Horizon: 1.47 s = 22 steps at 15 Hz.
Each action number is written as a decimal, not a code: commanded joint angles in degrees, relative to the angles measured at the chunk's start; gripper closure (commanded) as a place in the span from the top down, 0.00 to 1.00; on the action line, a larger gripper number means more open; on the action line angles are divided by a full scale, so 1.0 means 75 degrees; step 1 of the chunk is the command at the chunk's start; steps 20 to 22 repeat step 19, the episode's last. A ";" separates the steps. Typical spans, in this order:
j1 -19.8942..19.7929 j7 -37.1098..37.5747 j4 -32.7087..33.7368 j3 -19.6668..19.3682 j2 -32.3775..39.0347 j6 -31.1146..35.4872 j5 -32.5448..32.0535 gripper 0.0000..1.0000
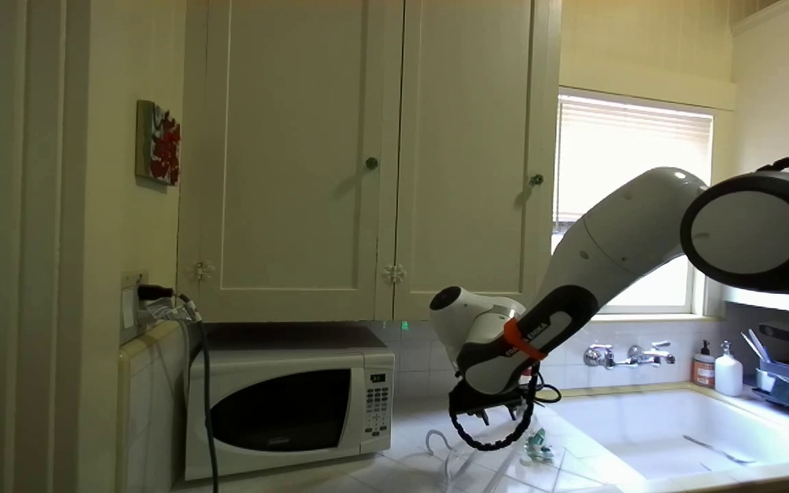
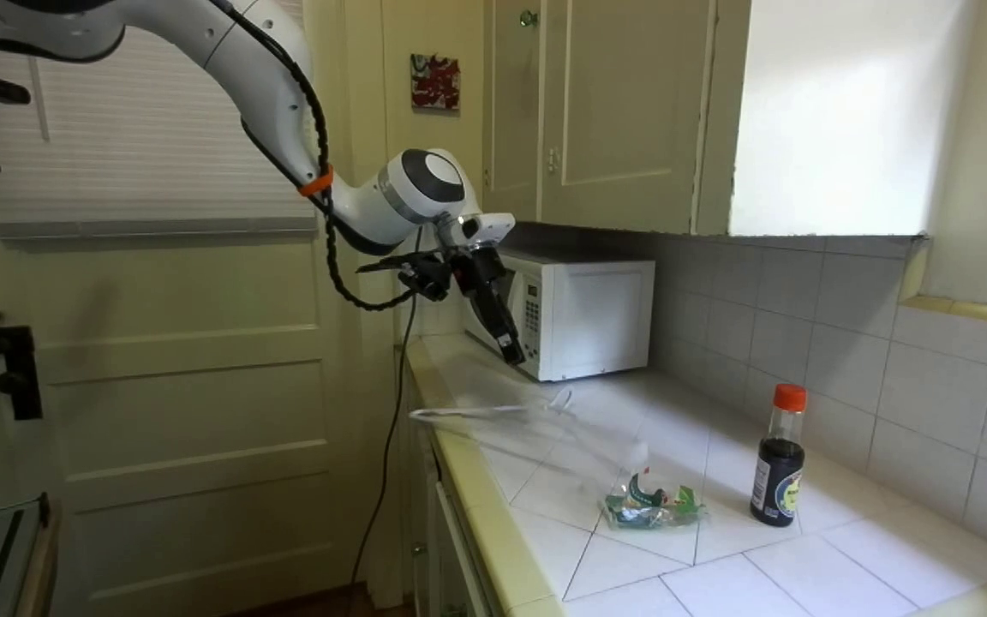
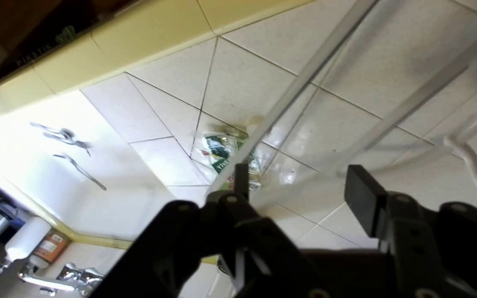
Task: Shift the coat hanger to the counter
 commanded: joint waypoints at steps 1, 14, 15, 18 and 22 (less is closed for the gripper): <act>-0.0222 0.0244 0.0446 0.0183 0.0153 -0.0932 0.0526 0.94; -0.0586 -0.2759 -0.2018 0.0672 -0.2668 0.0864 0.1310 1.00; -0.0638 -0.3128 -0.2401 0.0702 -0.3034 0.1083 0.1331 1.00; -0.0816 -0.3295 -0.2064 0.0888 -0.2825 0.1040 0.1460 1.00; -0.0906 -0.3553 -0.2407 0.0949 -0.3151 0.1225 0.1481 1.00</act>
